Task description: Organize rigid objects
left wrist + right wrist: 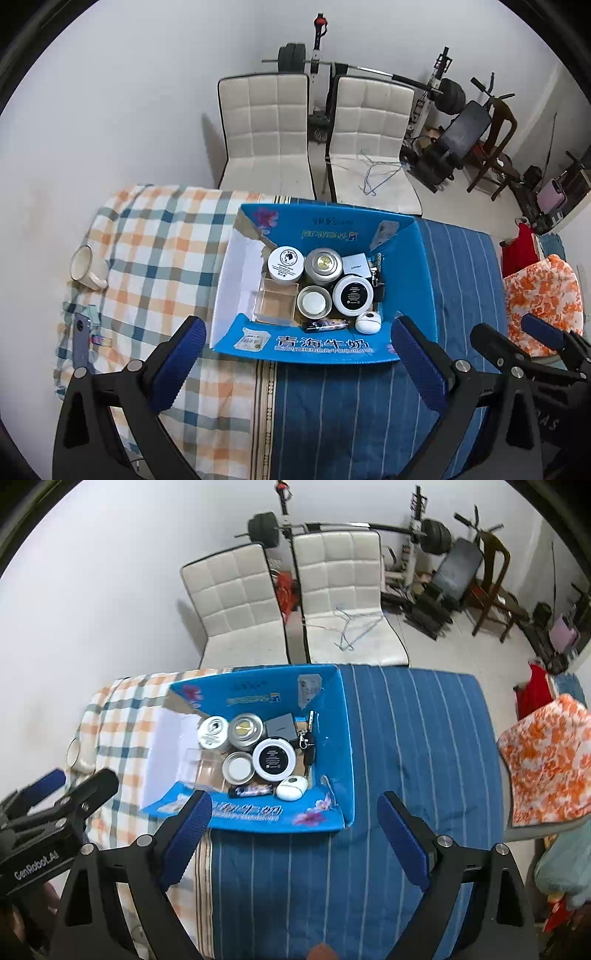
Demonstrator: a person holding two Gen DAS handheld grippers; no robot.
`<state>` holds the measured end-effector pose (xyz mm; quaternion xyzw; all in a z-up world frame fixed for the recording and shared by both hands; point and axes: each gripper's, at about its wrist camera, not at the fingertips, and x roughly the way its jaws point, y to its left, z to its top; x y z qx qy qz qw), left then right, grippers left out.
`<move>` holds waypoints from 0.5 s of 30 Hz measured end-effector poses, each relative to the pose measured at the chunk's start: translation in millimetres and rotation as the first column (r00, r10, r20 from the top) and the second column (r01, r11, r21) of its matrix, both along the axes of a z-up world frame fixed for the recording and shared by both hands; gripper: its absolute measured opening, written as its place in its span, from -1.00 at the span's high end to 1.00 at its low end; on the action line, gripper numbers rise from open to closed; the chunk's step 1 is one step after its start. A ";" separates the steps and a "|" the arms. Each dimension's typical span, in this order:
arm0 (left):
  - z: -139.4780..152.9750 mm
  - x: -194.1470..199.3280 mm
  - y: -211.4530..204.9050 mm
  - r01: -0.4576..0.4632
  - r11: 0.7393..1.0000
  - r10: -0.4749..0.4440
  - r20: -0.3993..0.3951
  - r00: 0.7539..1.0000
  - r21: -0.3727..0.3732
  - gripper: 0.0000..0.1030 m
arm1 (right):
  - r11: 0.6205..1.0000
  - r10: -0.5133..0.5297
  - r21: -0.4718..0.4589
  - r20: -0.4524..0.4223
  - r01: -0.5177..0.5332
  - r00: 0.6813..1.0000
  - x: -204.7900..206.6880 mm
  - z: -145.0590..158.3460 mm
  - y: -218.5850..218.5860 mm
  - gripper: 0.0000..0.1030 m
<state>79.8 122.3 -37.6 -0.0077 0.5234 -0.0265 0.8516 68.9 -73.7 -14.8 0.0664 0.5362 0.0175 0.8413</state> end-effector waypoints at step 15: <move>39.4 -42.5 4.2 -0.022 1.000 0.021 0.055 0.998 0.002 -1.00 | 0.998 0.022 -0.061 0.083 -0.017 0.996 -49.7 68.3 -11.9 -0.82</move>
